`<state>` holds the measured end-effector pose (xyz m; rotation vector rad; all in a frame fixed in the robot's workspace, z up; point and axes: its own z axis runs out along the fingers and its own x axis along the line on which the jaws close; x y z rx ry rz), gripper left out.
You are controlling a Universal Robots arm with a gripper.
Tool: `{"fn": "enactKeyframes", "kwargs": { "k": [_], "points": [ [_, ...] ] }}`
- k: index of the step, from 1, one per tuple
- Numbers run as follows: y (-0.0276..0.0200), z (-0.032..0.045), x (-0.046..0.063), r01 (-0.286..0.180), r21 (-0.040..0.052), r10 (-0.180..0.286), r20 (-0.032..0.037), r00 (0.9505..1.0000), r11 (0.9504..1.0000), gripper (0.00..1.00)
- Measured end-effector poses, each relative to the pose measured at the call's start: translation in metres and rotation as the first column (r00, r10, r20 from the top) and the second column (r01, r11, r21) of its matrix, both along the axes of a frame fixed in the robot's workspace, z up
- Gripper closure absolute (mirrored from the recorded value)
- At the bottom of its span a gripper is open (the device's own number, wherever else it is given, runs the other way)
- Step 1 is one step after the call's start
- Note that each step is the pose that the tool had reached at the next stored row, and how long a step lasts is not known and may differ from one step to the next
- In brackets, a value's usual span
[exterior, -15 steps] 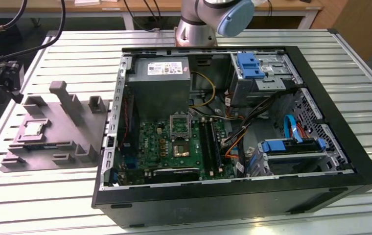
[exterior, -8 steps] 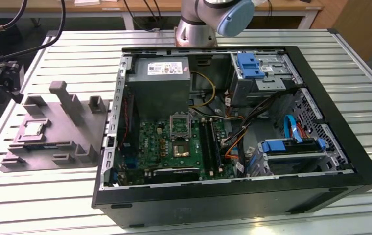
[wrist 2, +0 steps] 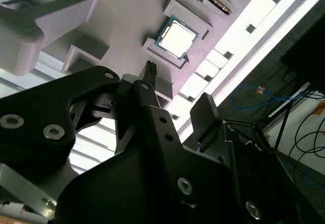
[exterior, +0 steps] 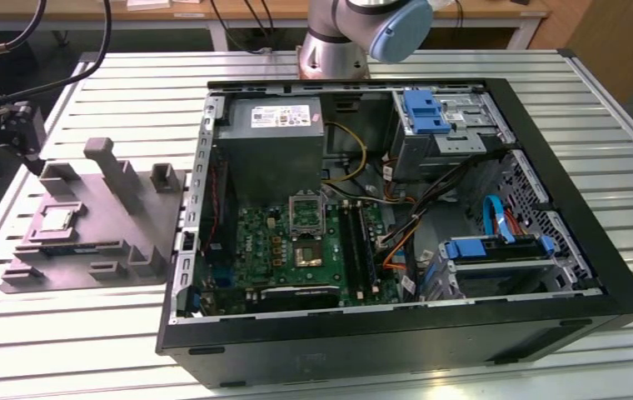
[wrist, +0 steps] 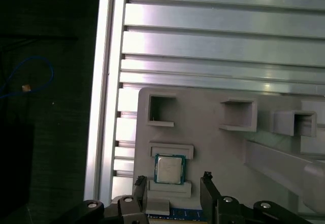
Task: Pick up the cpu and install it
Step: 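Pick up the cpu and move it towards the insertion slot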
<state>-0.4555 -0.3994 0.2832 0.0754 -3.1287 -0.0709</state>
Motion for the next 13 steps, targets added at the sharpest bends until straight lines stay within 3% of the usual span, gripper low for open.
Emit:
{"fn": "enactKeyframes", "kwargs": {
  "k": [4, 7, 12, 13],
  "points": [
    [0.0, -0.0001, 0.0, 0.0, 0.0, 0.0, 0.0, 1.0, 1.0, 0.47],
    [0.0, -0.0001, 0.0, 0.0, 0.0, 0.0, 0.0, 1.0, 1.0, 0.61],
    [0.0, -0.0002, 0.0, 0.0, 0.0, 0.0, 0.0, 1.0, 1.0, 0.6],
    [0.0, -0.0002, 0.0, 0.0, 0.0, 0.0, -0.0001, 1.0, 1.0, 0.54]
  ]
}}
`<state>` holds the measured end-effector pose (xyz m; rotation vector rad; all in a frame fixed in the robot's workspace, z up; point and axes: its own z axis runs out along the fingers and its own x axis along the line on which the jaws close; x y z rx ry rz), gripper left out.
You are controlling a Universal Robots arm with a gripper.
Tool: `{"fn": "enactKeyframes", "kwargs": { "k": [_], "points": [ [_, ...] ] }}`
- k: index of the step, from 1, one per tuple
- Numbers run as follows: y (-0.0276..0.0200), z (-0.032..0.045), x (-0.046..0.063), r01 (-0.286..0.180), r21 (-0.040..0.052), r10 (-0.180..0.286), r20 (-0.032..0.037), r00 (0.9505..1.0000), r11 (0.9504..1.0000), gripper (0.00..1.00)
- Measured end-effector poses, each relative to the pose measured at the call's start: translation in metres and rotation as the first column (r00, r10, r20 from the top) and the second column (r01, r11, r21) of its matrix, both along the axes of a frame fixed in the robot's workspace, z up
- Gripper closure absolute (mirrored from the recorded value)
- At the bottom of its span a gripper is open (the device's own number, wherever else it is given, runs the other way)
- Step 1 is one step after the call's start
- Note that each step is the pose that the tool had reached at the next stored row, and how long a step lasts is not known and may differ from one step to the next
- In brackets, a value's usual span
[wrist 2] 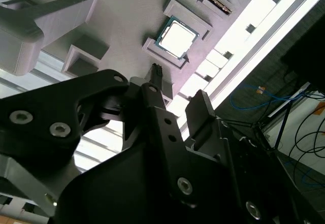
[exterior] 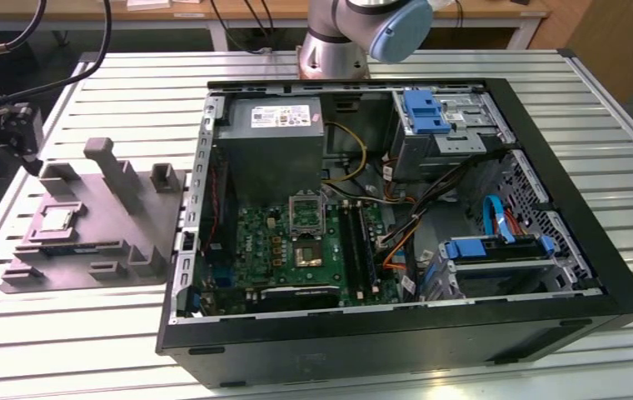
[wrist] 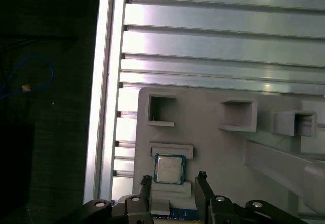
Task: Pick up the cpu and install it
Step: 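Pick up the cpu and move it towards the insertion slot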
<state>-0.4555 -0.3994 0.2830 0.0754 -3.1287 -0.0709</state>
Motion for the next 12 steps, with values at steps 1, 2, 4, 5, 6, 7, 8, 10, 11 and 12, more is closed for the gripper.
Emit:
{"fn": "enactKeyframes", "kwargs": {
  "k": [1, 2, 4, 5, 6, 7, 8, 10, 11, 12],
  "points": [
    [0.0, 0.0, 0.0, 0.0, 0.0, 0.0, 0.0, 1.0, 1.0, 0.54],
    [0.0, 0.0, 0.0, 0.0, 0.0, 0.0, 0.0001, 1.0, 1.0, 0.47],
    [0.0, -0.0001, 0.0, 0.0, 0.0, 0.0, 0.0, 1.0, 1.0, 0.47],
    [0.0, -0.0001, 0.0, 0.0, 0.0, 0.0, 0.0, 1.0, 1.0, 0.47],
    [0.0, -0.0001, 0.0, 0.0, 0.0, 0.0, 0.0, 1.0, 1.0, 0.47],
    [0.0, -0.0001, 0.0, 0.0, 0.0, 0.0, 0.0, 1.0, 1.0, 0.47],
    [0.0, -0.0001, 0.0, 0.0, 0.0, 0.0, 0.0, 1.0, 1.0, 0.47],
    [0.0, -0.0001, 0.0, 0.0, 0.0, 0.0, 0.0, 1.0, 1.0, 0.47],
    [0.0, -0.0001, 0.0, 0.0, 0.0, 0.0, 0.0, 1.0, 1.0, 0.46],
    [0.0, -0.0002, 0.0, 0.0, 0.0, 0.0, 0.0, 1.0, 1.0, 0.46]
  ]
}}
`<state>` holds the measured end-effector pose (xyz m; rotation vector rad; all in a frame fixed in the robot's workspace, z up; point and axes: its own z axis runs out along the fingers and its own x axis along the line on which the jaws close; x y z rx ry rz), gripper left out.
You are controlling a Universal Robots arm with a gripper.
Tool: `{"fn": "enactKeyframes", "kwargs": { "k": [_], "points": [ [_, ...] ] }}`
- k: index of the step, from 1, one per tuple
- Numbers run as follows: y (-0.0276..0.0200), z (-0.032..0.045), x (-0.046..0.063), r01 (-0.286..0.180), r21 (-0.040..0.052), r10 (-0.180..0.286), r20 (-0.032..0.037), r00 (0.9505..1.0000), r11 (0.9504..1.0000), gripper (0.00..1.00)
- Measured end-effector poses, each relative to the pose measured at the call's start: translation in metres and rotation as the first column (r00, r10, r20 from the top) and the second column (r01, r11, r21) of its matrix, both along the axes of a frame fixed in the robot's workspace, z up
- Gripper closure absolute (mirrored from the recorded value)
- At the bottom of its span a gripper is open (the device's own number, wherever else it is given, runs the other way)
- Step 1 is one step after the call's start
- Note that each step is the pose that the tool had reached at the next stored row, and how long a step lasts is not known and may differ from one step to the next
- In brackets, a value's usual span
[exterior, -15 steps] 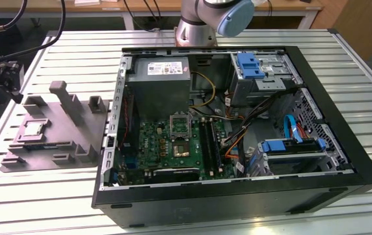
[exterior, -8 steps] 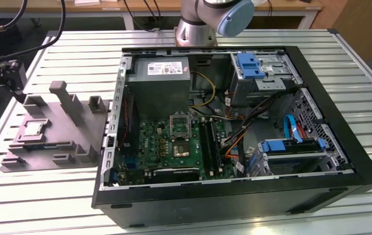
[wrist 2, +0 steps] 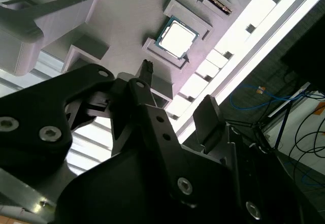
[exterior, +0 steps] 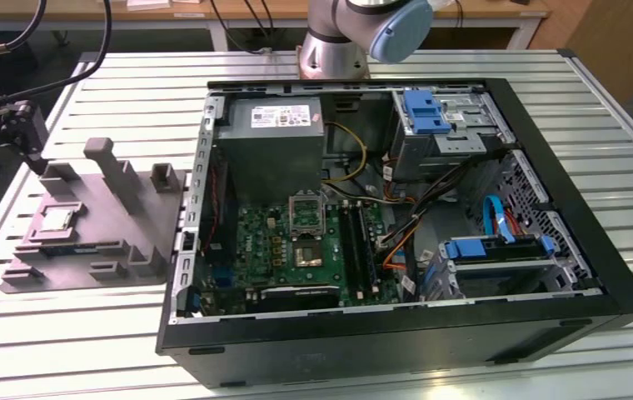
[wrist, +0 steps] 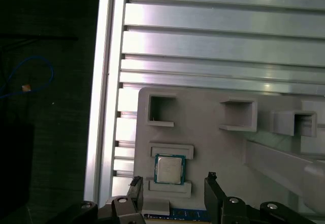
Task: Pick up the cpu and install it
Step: 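Pick up the cpu and move it towards the insertion slot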
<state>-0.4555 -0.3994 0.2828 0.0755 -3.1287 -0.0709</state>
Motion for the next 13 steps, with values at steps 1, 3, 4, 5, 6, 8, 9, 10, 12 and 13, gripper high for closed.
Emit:
{"fn": "enactKeyframes", "kwargs": {
  "k": [1, 3, 4, 5, 6, 8, 9, 10, 12, 13],
  "points": [
    [0.0, 0.0, 0.0, 0.0, 0.0, 0.0, 0.0, 1.0, 1.0, 0.4],
    [0.0, 0.0, 0.0, 0.0, 0.0, 0.0, 0.0, 1.0, 1.0, 0.4],
    [0.0, -0.0087, 0.0, 0.0, 0.0, 0.0, 0.0001, 1.0, 1.0, 0.4],
    [0.0, -0.009, 0.0, 0.0, 0.0, 0.0, 0.0, 1.0, 1.0, 0.4],
    [0.0, -0.0093, 0.0, 0.0, 0.0, 0.0, 0.0, 1.0, 1.0, 0.4],
    [0.0, -0.0098, 0.0, 0.0, 0.0, 0.0, 0.0, 1.0, 1.0, 0.4],
    [0.0, -0.0101, 0.0, 0.0, 0.0, 0.0, 0.0, 1.0, 1.0, 0.4],
    [0.0, -0.0104, 0.0, 0.0, 0.0, 0.0, 0.0001, 1.0, 1.0, 0.4],
    [0.0, -0.0112, 0.0, 0.0, 0.0, 0.0, 0.0, 1.0, 1.0, 0.4],
    [0.0, -0.0115, 0.0, 0.0, 0.0, 0.0, 0.0, 1.0, 1.0, 0.4]
  ]
}}
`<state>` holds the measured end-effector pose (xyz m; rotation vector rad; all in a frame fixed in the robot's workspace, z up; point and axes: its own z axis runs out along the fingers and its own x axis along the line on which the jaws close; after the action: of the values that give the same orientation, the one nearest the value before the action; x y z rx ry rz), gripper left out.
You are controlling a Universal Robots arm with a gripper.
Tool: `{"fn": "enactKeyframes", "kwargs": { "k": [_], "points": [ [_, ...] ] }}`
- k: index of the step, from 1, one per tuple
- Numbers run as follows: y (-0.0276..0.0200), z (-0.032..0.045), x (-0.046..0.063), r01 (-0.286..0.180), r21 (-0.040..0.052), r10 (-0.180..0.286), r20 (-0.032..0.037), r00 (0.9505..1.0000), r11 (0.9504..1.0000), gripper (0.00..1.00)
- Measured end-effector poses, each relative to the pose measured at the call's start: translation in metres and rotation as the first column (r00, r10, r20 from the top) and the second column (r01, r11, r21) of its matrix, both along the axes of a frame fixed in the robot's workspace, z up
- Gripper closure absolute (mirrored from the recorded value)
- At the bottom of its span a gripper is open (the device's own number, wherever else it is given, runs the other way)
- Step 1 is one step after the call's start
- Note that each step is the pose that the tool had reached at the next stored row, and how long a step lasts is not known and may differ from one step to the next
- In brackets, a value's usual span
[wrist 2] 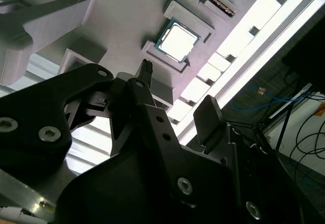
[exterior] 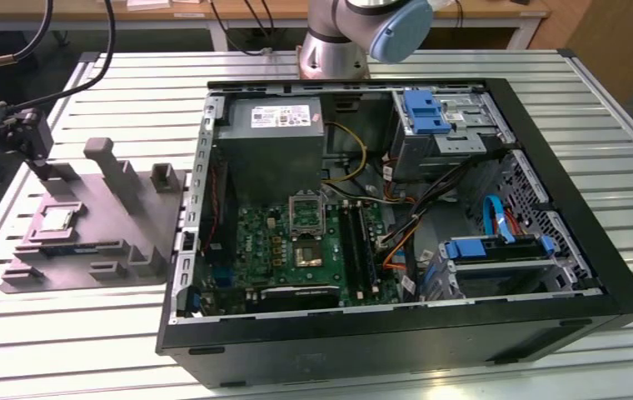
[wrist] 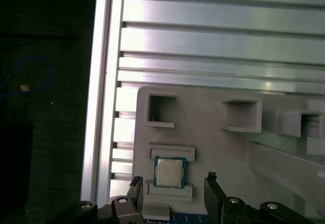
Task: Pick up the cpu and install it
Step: 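Pick up the cpu and move it towards the insertion slot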
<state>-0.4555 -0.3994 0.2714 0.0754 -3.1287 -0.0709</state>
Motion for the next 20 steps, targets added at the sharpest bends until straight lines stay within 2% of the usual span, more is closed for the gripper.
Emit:
{"fn": "enactKeyframes", "kwargs": {
  "k": [20],
  "points": [
    [0.0, -0.0055, 0.0, 0.0, 0.0, 0.0, 0.0001, 1.0, 1.0, 0.4]
  ]
}}
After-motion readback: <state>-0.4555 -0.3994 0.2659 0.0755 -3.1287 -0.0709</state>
